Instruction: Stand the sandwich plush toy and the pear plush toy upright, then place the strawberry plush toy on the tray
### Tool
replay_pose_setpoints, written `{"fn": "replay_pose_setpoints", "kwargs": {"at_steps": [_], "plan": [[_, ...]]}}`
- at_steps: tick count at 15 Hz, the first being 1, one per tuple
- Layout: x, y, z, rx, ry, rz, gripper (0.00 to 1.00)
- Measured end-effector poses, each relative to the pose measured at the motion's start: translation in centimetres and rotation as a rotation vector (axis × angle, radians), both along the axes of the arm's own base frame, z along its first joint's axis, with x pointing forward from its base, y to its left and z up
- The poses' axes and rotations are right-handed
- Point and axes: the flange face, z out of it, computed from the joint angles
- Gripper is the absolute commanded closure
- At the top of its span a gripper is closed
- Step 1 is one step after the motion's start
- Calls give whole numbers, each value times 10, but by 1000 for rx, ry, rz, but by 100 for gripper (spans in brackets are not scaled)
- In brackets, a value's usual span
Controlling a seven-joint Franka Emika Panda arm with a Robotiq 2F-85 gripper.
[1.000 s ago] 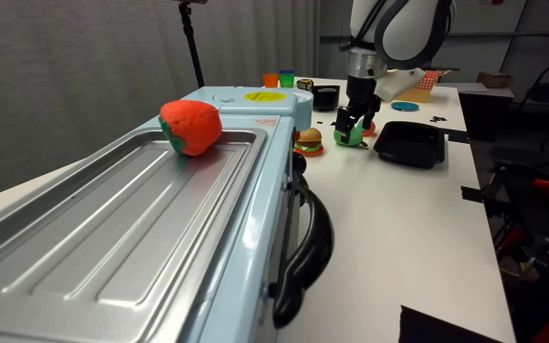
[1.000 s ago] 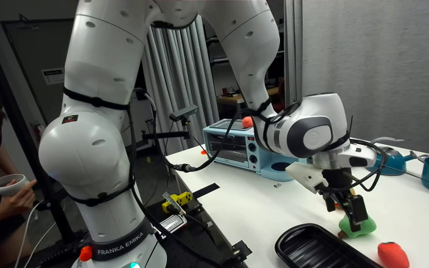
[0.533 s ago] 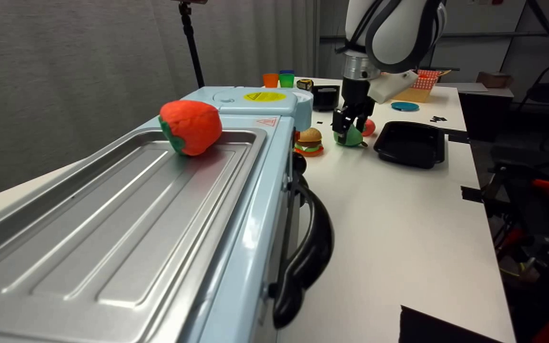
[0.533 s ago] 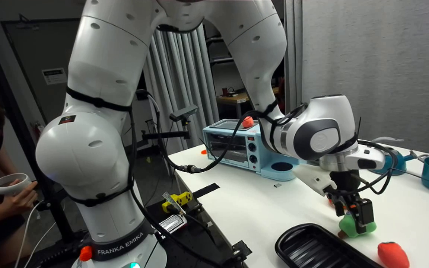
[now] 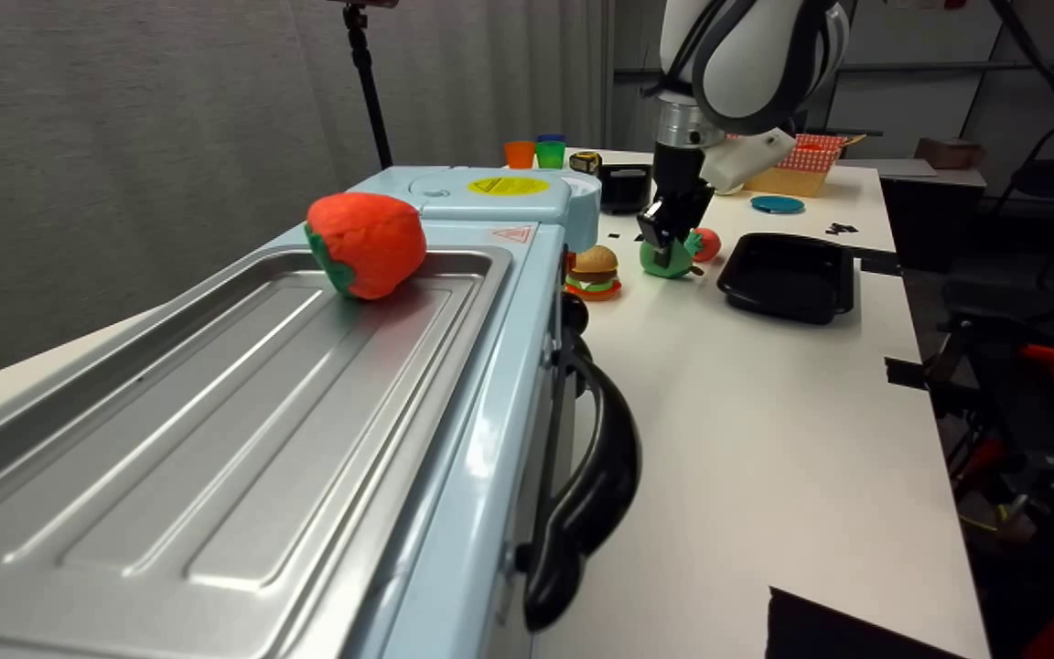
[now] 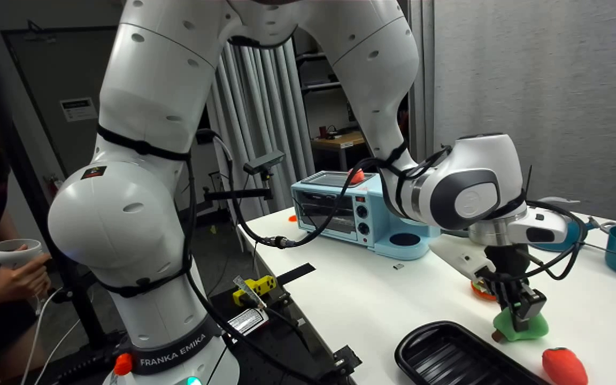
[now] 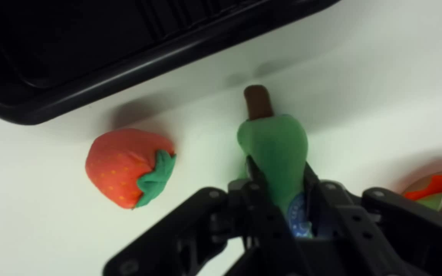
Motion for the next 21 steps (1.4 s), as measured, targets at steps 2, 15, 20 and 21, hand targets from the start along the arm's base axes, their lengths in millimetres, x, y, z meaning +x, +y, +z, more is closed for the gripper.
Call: {"fn": "replay_pose_setpoints", "kwargs": {"at_steps": [2, 15, 20, 21], "plan": [[0, -8, 3, -9, 28, -5, 96], [52, 10, 77, -258, 415, 269, 96], [69, 47, 63, -210, 535, 438, 96], [69, 52, 55, -193, 568, 465, 96]]}}
